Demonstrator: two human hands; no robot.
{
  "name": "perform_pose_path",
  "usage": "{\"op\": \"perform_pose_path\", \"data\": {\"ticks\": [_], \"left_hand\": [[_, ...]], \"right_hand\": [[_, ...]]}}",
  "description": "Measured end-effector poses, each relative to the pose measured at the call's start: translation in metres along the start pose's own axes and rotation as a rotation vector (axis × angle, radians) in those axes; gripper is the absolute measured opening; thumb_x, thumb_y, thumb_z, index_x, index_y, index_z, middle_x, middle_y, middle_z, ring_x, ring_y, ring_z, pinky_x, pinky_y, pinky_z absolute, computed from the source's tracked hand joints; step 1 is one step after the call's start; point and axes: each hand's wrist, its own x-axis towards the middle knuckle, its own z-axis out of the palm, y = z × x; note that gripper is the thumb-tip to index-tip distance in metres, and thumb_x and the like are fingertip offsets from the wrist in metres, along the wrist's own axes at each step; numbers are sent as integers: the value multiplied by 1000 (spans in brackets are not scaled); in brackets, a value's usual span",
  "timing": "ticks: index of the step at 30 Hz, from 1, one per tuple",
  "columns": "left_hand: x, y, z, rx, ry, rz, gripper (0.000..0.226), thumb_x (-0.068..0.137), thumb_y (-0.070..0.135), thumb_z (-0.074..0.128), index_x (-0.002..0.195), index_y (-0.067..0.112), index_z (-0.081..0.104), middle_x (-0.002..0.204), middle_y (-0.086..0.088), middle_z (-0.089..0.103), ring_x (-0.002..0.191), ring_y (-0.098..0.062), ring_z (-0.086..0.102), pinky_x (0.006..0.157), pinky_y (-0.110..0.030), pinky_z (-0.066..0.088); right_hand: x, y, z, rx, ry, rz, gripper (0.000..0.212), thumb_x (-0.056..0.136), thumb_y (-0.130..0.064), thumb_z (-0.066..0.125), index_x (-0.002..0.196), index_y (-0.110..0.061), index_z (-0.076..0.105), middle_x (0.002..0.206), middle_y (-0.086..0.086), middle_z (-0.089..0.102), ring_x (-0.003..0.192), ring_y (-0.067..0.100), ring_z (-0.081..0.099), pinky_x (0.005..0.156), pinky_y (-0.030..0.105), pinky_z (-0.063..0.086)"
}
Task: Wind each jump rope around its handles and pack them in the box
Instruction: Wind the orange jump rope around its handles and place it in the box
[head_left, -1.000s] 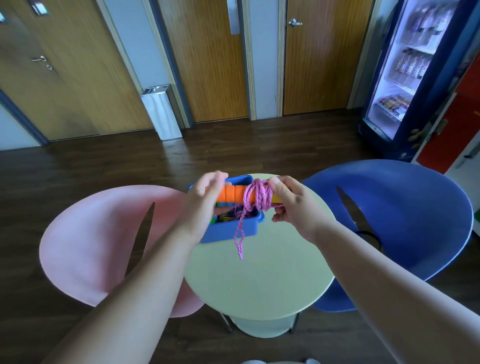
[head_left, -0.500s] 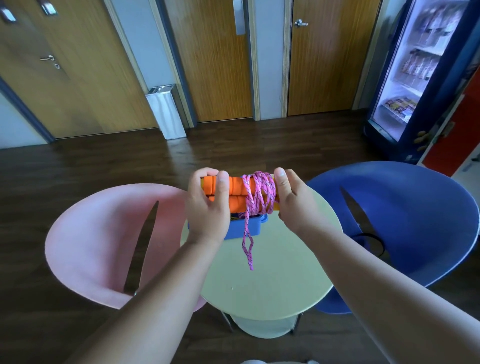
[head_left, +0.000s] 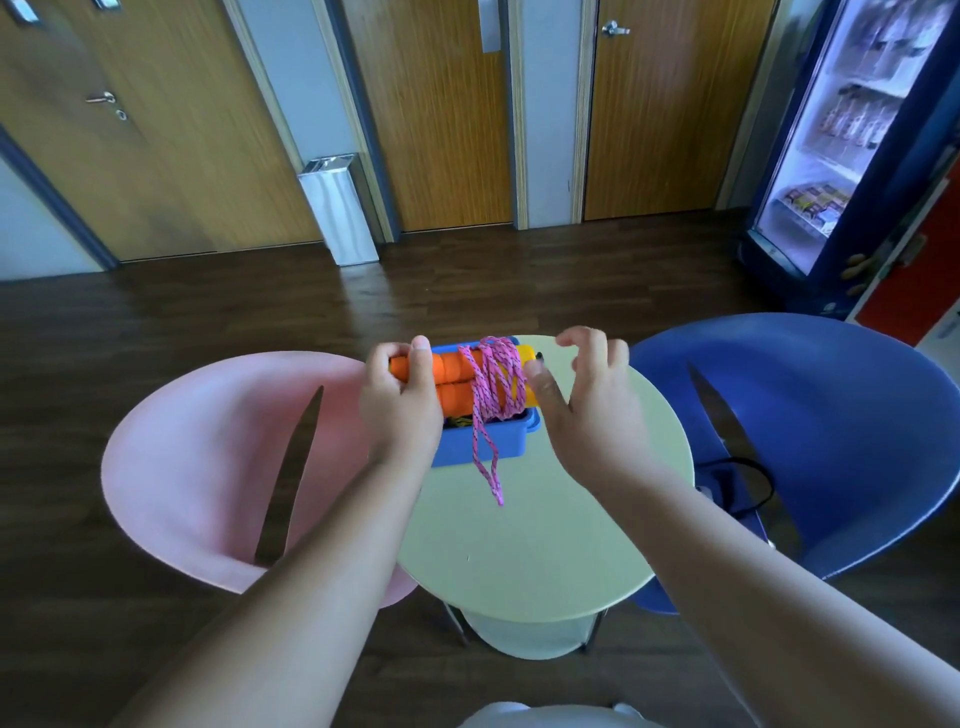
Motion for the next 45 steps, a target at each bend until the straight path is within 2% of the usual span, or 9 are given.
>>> {"op": "perform_pose_path", "data": {"ticks": [7, 11, 16, 23, 30, 34, 40, 43, 45], "left_hand": [[-2, 5, 2, 23, -72, -138, 21, 102, 42, 58, 105, 24, 69, 85, 12, 66, 82, -15, 67, 67, -24, 51], [-1, 6, -2, -12, -44, -138, 25, 98, 47, 59, 99, 25, 69, 90, 3, 72, 86, -24, 70, 77, -43, 60], [0, -1, -11, -7, -11, -129, 29, 97, 47, 62, 94, 20, 70, 86, 1, 72, 84, -23, 69, 78, -46, 59], [-5, -5, -20, 3, -58, -76, 32, 90, 49, 72, 81, 19, 66, 73, 5, 67, 71, -17, 64, 69, -36, 55], [5, 4, -36, -91, -49, -94, 27, 84, 42, 77, 71, 22, 65, 64, 8, 63, 60, -13, 59, 60, -32, 55], [3, 8, -36, -254, -97, -193, 24, 78, 41, 78, 67, 24, 65, 63, 5, 63, 62, -22, 65, 58, -41, 61], [-11, 13, -28, -484, -158, -332, 25, 93, 23, 74, 71, 23, 61, 72, -2, 63, 61, -21, 64, 50, -27, 52], [-20, 16, -21, -574, -247, -402, 24, 94, 22, 72, 75, 22, 58, 83, -14, 64, 71, -30, 66, 53, -30, 55], [-23, 16, -21, -603, -322, -394, 21, 90, 26, 73, 76, 22, 58, 91, -22, 63, 78, -34, 66, 58, -35, 56]], "right_hand": [[-27, -13, 32, -144, -250, -187, 55, 82, -54, 78, 121, -24, 53, 109, -3, 56, 84, 22, 52, 63, 36, 46], [-24, -5, 37, -98, -117, -241, 21, 90, -17, 66, 110, -22, 62, 98, 0, 64, 77, 27, 58, 57, 34, 45], [-19, 0, 15, 220, -100, -154, 13, 97, -9, 63, 100, -16, 72, 75, -17, 62, 64, 3, 57, 60, 18, 43], [-3, 7, -22, 108, -133, -176, 15, 96, -1, 63, 94, -9, 75, 86, -1, 72, 80, 8, 62, 63, 10, 43], [1, 25, -46, 10, -54, -237, 15, 96, -8, 68, 94, -20, 76, 82, -15, 69, 75, 10, 63, 64, 31, 52], [1, 31, -41, 122, -85, -101, 18, 97, -7, 67, 92, -22, 76, 77, -17, 68, 72, 6, 64, 64, 24, 52], [-9, 23, -29, 270, -199, 20, 14, 93, 4, 67, 91, -5, 77, 77, -4, 71, 63, -6, 60, 60, 8, 42], [-15, 20, -19, 271, -311, -33, 33, 84, 21, 59, 97, -4, 77, 86, 4, 75, 70, -2, 60, 67, 18, 50], [-15, 22, -17, 352, -338, 29, 25, 85, 19, 63, 97, 0, 76, 85, 9, 75, 70, 6, 61, 66, 20, 52]]}}
